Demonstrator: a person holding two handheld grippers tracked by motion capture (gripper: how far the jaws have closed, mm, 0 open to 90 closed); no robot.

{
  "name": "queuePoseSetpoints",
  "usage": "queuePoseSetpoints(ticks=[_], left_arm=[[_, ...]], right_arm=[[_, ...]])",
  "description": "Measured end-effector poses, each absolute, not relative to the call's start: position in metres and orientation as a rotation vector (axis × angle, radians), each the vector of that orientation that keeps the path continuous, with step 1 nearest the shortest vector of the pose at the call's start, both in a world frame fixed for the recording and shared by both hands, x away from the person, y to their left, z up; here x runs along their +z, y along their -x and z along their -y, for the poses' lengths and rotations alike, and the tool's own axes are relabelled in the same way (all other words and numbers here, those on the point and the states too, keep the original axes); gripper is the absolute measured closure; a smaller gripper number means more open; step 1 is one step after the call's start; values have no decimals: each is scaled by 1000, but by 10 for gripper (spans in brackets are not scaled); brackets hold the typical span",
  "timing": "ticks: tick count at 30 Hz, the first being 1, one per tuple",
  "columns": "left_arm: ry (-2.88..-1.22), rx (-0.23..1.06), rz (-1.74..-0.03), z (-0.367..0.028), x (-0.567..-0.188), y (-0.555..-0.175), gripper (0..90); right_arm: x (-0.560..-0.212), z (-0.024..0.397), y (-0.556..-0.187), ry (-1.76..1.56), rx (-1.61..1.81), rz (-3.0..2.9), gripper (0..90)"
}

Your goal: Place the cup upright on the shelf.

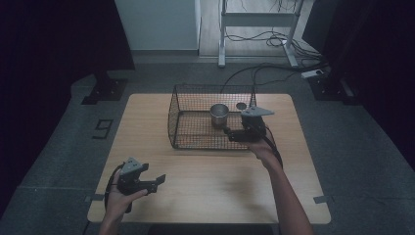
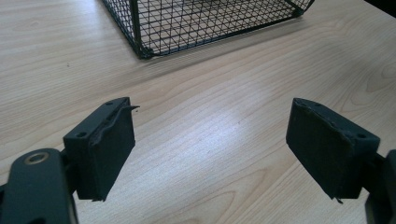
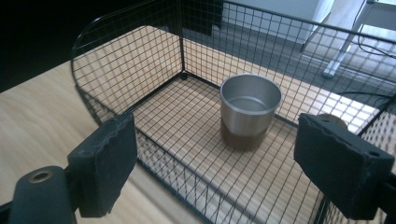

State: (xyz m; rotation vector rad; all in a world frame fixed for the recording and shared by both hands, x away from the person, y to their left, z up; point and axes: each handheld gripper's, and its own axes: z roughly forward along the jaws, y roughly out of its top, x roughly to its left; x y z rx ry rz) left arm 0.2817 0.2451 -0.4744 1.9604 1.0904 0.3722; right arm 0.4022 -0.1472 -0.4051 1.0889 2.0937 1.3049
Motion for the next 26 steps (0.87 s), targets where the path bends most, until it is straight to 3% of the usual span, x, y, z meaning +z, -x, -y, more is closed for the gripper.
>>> queuePoseSetpoints(ticks=[18,26], left_arm=[[-1985,366,-1078,-237,-477,-282,157],[-1987,366,-1080,-237,-478,-283,157]], right_arm=[[-495,202,-335,-1246,1297,-2066,148],[-501,203,-333,-1231,1256,-2030,144]])
